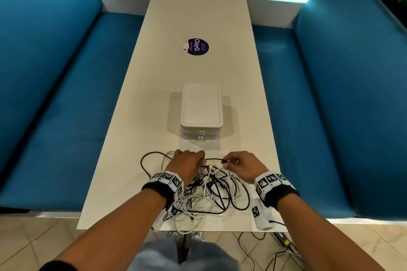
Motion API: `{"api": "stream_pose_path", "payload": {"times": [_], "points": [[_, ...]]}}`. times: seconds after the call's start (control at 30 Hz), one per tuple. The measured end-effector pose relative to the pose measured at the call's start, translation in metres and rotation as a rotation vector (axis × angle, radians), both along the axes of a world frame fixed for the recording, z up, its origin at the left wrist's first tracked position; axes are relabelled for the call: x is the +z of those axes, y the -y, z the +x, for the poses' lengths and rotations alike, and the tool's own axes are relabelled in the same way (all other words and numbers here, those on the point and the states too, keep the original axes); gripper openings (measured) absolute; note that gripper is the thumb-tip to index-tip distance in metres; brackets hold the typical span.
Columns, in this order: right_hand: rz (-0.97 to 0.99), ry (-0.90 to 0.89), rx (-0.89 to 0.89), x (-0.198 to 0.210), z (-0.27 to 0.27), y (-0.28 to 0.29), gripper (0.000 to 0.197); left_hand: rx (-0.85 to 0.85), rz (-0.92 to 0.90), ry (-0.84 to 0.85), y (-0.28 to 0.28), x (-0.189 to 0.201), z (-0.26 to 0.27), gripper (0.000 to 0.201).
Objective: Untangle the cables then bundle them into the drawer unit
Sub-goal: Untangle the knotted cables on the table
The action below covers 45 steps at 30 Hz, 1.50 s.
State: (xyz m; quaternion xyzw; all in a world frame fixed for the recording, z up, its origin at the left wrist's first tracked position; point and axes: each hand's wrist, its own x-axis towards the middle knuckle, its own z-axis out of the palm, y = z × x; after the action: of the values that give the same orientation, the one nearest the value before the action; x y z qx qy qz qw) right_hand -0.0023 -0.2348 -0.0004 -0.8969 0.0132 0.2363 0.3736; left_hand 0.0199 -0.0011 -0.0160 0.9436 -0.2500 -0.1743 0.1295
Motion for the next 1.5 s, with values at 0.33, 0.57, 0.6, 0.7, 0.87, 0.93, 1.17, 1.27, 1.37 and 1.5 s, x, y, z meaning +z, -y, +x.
{"api": "stream_pose_path", "payload": {"times": [0.33,0.57,0.6,0.7,0.87,0.93,1.17,1.27,1.37,1.5], "points": [[-0.063,0.128,-0.026,-0.008,-0.017,-0.011,0.017,0.048,-0.109,0.148,0.002,-0.002,-0.010,0.024],[-0.040,0.230,-0.084,0.005,-0.029,-0.015,0.026,0.061,-0.123,0.287,0.003,0.003,-0.022,0.024],[-0.081,0.242,-0.051,0.006,-0.032,-0.014,0.027,0.044,-0.090,0.300,0.004,0.005,-0.023,0.023],[-0.183,0.263,-0.041,0.007,-0.039,-0.003,0.029,-0.016,0.033,0.352,0.003,0.009,-0.028,0.020],[-0.216,0.266,-0.108,0.006,-0.037,0.013,0.023,-0.027,0.154,0.447,0.009,0.002,-0.037,0.018],[-0.253,0.298,-0.132,0.010,-0.034,0.013,0.022,-0.019,0.202,0.449,0.009,0.001,-0.039,0.017],[-0.165,0.320,-0.280,0.022,-0.036,0.031,0.008,0.020,0.225,0.420,-0.009,0.009,-0.026,0.019],[0.015,0.360,-0.268,0.023,-0.041,0.006,0.006,0.020,0.174,0.430,0.003,0.007,-0.031,0.014],[0.069,0.381,-0.224,0.022,-0.042,-0.018,0.006,-0.013,0.235,0.454,0.008,0.004,-0.040,0.017],[0.099,0.322,-0.212,0.021,-0.036,-0.041,0.018,-0.065,0.334,0.490,0.007,0.007,-0.050,0.023]]}}
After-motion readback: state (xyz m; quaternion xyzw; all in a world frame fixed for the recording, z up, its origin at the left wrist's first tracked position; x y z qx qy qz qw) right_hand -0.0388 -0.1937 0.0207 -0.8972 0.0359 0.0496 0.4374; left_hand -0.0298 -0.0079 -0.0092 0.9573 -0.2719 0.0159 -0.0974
